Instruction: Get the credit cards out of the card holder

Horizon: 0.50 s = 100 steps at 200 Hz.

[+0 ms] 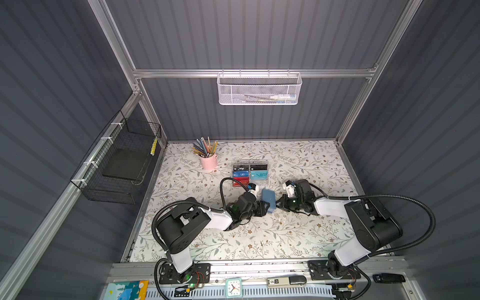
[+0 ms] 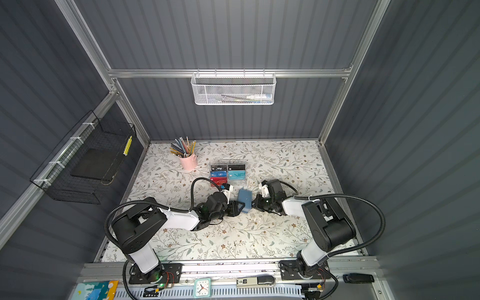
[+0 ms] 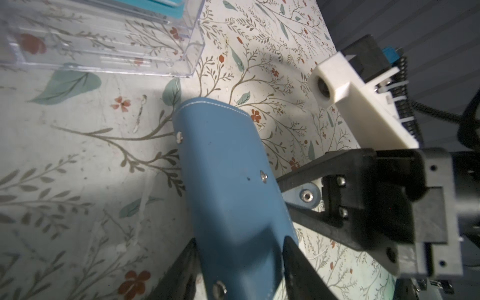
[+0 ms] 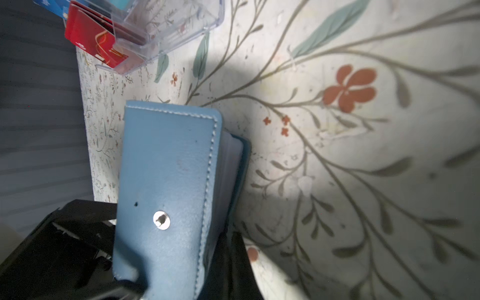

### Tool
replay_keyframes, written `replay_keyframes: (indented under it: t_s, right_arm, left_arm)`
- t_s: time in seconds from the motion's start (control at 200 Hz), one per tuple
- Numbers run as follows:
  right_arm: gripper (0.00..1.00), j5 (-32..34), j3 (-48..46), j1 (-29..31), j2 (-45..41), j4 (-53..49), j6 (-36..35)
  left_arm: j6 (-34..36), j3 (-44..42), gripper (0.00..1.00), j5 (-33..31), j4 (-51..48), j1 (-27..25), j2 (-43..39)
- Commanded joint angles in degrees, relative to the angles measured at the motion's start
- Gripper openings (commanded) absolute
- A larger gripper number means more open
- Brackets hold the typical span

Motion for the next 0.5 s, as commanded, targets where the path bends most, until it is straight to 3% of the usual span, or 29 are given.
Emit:
replay_keyframes:
  t_s: [0.0,0.195,0.315,0.435,0.495]
  right_arm:
    - [0.00,4.05,2.69,0.55,-0.53,-3.28,-3.66]
    - [0.00,5.64,3.77,0.94,-0.98,-5.51,-5.41]
    - [0.01,6.08,4.49,1.24,-1.01,-6.46,-5.82]
    - [0.08,6.17,4.76,1.53,-1.92,-7.10,-5.91]
    - [0.11,6.23,4.80,1.52,-2.38,-7.12,-5.75]
  left_arm:
    - [1.03,0.04,0.52,-2.56,-1.74,-0.59,-0.46]
    - [3.48,1.91,0.55,-6.28,-8.88,-0.84,-3.74]
    - [4.89,2.97,0.63,-7.53,-11.64,-0.81,-5.74]
    - [5.52,2.75,0.80,-9.00,-13.44,-0.84,-8.88]
    - [5.85,2.66,0.98,-9.71,-14.46,-0.78,-10.55]
